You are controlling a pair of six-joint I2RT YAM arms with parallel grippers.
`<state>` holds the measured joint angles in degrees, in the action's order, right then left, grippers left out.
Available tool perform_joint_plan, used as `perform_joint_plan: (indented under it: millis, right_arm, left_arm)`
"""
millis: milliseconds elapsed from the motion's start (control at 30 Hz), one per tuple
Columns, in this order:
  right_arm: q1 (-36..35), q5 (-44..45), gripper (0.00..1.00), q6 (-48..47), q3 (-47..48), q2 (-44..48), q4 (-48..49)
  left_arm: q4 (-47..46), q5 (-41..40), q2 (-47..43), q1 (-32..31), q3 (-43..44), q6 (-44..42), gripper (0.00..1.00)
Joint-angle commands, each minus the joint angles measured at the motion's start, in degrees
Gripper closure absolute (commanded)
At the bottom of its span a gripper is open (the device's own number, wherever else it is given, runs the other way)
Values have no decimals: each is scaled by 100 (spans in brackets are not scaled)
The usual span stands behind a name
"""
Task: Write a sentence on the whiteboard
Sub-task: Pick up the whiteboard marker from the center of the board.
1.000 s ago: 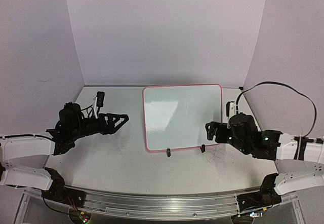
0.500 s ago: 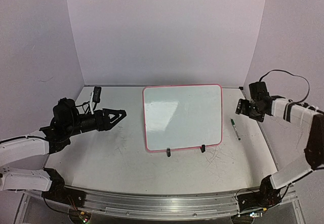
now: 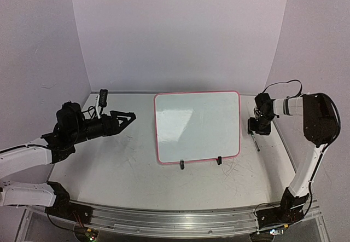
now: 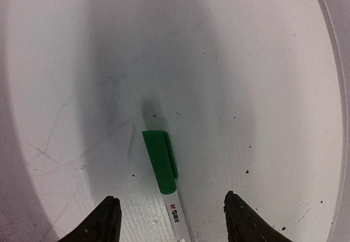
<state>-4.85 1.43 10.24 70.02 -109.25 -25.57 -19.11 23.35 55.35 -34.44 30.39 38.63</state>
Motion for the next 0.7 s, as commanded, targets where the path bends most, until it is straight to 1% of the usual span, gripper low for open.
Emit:
perform_joint_plan:
  millis: [0, 67, 200, 267, 367, 433, 467, 500, 567, 667]
  right_arm:
    - [49, 101, 46, -231, 65, -146, -110]
    - [53, 166, 54, -287, 3, -155, -62]
    - [49, 170, 75, -346, -260, -22, 159]
    - [53, 84, 83, -341, -424, 39, 331]
    - [53, 10, 85, -320, -582, 40, 537]
    - [53, 12, 92, -302, -659, 42, 634]
    - [49, 40, 97, -268, -708, 128, 666]
    - [49, 80, 99, -237, -754, 264, 701]
    - [40, 176, 100, -143, -896, 711, 727]
    - [41, 230, 100, -40, -1197, 1899, 841]
  left_arm:
    - [240, -259, -22, 7, 304, -34, 1]
    - [376, -344, 7, 7, 355, -48, 1]
    - [640, -585, 19, 7, 491, 12, 1]
    - [784, -676, 28, 4, 583, 68, 1]
    - [1114, -792, 53, 0, 801, 117, 1]
    - [1240, -825, 26, 4, 890, 96, 1]
    - [1313, -850, 22, 5, 937, 86, 1]
    - [1426, -878, 27, 1, 1005, 67, 1]
    - [1708, -927, 96, 7, 1186, 79, 1]
    - [1948, -924, 186, 6, 1374, 245, 1]
